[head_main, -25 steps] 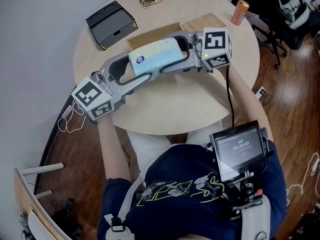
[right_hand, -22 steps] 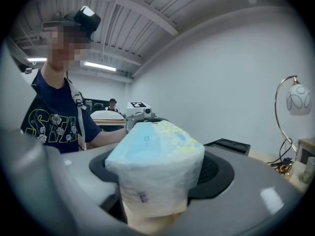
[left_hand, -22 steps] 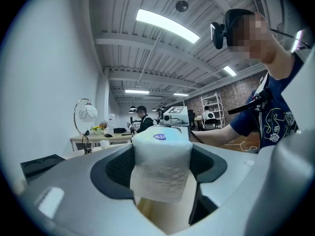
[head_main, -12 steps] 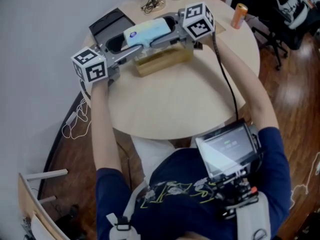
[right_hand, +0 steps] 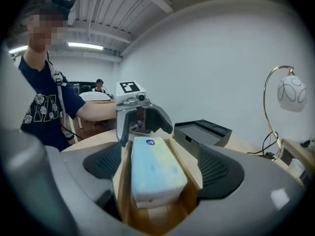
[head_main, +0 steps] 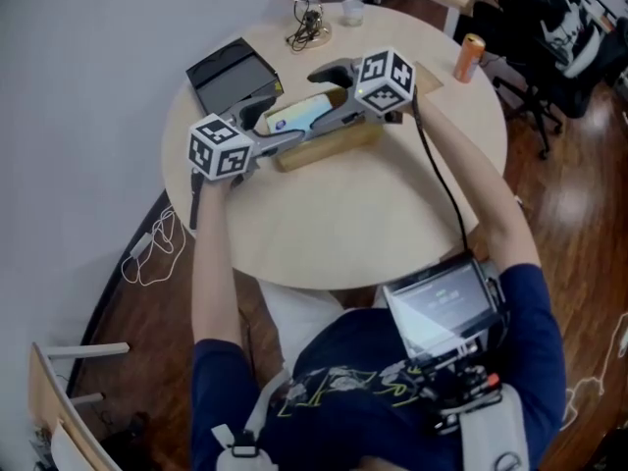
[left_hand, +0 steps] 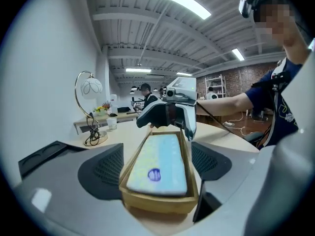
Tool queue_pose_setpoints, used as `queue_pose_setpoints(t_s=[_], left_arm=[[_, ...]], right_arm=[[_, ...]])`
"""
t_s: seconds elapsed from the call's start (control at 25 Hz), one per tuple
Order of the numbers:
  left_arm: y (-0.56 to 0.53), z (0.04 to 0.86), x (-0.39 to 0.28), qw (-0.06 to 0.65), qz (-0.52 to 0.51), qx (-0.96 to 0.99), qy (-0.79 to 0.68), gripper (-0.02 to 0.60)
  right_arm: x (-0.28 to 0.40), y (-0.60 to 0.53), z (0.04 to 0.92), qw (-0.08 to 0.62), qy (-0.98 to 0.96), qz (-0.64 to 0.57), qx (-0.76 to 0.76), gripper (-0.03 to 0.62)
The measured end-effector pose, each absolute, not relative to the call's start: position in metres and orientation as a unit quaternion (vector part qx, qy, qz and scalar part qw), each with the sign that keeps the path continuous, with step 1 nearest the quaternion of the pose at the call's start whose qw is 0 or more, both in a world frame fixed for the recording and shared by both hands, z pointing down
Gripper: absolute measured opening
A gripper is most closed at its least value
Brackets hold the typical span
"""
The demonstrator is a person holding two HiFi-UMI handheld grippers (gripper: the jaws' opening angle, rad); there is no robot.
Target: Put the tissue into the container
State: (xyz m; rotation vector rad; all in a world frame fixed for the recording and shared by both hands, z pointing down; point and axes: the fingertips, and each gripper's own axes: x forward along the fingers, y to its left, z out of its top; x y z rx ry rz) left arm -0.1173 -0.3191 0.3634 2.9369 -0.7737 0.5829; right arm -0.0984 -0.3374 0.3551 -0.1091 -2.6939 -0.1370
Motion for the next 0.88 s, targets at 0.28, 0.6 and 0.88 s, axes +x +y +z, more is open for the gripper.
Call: queue_pose_setpoints(t_s=[0.28, 0.6, 0.88], left_arm=[[-0.304, 0.345, -0.124, -0.041, 0.194, 0.940, -0.278, 0.461], [-0.218, 0.319, -0.068, -0.098, 0.068, 0.956, -0.266, 0.476], [-0.192, 0.344, -0.068, -0.006, -0.038, 0.961, -0.275, 0.168]], right_arm=[[-0.092, -0.308, 0.336, 0.175, -0.980, -0.078, -0.048, 0.550], [-0.052, -0.192, 0.291, -0.047, -0.992, -0.054, -0.102, 0.564], [-0.024, -0.190, 0.335, -0.042, -0.999, -0.021, -0.026, 0.053]])
